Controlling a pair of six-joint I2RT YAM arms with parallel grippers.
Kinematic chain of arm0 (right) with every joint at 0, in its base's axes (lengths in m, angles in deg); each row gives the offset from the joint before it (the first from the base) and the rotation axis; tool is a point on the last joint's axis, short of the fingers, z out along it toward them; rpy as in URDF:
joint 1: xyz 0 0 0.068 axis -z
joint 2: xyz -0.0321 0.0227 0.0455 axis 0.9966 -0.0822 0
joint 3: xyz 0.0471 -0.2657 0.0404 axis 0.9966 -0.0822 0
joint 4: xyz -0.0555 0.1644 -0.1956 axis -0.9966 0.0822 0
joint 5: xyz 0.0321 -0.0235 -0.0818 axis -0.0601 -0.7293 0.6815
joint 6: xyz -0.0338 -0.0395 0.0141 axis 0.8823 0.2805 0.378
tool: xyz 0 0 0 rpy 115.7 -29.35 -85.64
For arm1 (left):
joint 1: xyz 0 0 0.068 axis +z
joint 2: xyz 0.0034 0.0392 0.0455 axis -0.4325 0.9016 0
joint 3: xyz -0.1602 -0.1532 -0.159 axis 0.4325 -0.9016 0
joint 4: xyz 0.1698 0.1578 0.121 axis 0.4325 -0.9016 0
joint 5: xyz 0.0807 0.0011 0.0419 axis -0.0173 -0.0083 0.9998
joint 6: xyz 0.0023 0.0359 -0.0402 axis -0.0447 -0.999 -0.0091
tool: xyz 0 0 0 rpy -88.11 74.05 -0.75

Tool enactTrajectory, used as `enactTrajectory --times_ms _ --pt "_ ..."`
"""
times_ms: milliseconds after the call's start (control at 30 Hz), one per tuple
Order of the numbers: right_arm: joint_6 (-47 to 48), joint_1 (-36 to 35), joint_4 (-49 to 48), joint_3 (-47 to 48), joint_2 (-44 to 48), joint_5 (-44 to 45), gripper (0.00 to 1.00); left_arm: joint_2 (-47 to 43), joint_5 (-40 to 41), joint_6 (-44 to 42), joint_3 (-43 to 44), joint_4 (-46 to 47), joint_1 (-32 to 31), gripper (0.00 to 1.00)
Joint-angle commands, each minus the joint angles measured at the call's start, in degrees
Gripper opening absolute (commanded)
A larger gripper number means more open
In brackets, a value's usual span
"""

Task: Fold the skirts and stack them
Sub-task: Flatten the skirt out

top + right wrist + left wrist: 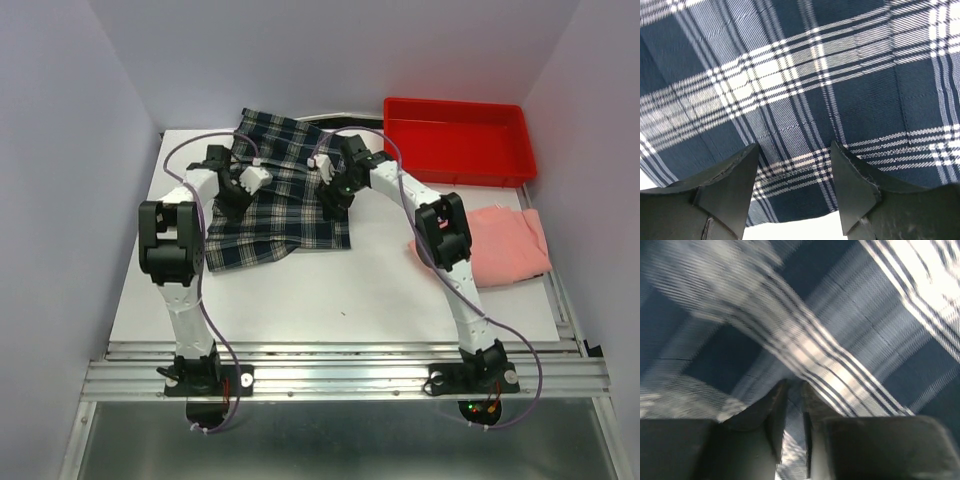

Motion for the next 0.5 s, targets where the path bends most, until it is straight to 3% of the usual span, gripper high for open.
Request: enactTrajectory --times_ms 0,100,233,367,467 --pt "11.0 -2.1 15.4 -7.7 -1.5 -0.1 0.64 -5.7 -0.4 -8.4 -8.9 -10.4 -0.4 0.25" --pt "14.6 -4.1 17.6 -17.1 3.9 -1.5 0.64 -14.6 -0.3 -12.4 -22.5 -12.4 -0.5 0.23" --pt "16.6 -7.2 20.8 -27.3 11.6 -5.7 0.64 -22.8 -1.3 -15.1 -29.7 -16.1 -0.5 0.22" --pt "12.8 -8.3 19.9 -32.1 19.2 -8.7 0.65 -29.5 -6.2 -17.6 -28.1 -24.1 -0.5 0.3" --pt "7.0 -7.4 18.9 -26.4 21.8 -6.9 0.69 -34.4 -10.6 -19.6 -21.3 -29.0 -0.5 0.49"
